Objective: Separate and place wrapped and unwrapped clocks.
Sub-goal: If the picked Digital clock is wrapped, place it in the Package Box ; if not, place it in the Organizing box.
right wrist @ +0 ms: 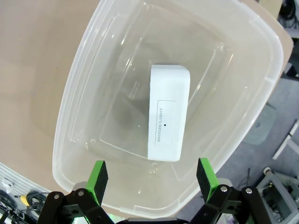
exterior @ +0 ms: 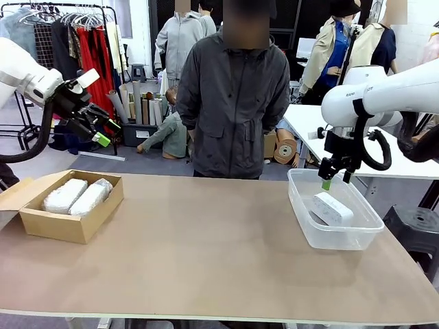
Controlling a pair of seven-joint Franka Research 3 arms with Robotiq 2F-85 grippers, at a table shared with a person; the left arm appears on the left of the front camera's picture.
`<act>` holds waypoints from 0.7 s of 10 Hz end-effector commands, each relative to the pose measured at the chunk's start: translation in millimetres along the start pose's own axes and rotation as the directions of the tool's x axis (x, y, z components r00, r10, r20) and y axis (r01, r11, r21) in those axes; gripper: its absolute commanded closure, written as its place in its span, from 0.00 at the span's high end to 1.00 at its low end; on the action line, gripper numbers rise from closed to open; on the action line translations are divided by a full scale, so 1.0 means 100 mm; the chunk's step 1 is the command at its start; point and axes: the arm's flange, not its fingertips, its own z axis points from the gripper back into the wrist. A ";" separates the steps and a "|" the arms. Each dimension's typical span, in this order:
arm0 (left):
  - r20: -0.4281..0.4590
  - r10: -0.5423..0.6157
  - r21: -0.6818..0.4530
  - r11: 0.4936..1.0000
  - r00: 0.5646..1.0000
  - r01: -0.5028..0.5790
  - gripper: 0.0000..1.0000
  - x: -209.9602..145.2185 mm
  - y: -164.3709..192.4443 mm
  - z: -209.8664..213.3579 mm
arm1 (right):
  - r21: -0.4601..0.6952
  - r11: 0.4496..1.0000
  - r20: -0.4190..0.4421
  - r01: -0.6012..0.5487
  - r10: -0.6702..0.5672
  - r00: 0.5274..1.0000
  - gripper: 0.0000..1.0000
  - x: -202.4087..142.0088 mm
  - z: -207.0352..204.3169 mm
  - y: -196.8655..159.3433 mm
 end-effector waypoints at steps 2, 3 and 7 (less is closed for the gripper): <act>-0.002 -0.002 -0.005 1.000 1.000 0.002 1.00 0.01 -0.02 0.01 | -0.012 1.000 -0.001 0.002 -0.002 1.000 1.00 0.00 0.02 0.01; -0.002 -0.002 -0.005 1.000 1.000 0.002 1.00 0.01 -0.02 0.01 | 0.000 1.000 0.000 0.000 0.000 1.000 1.00 0.00 0.00 0.00; -0.002 -0.002 -0.005 1.000 1.000 0.002 1.00 0.01 -0.02 0.01 | 0.083 0.943 0.123 -0.322 0.311 0.942 1.00 0.03 0.25 0.38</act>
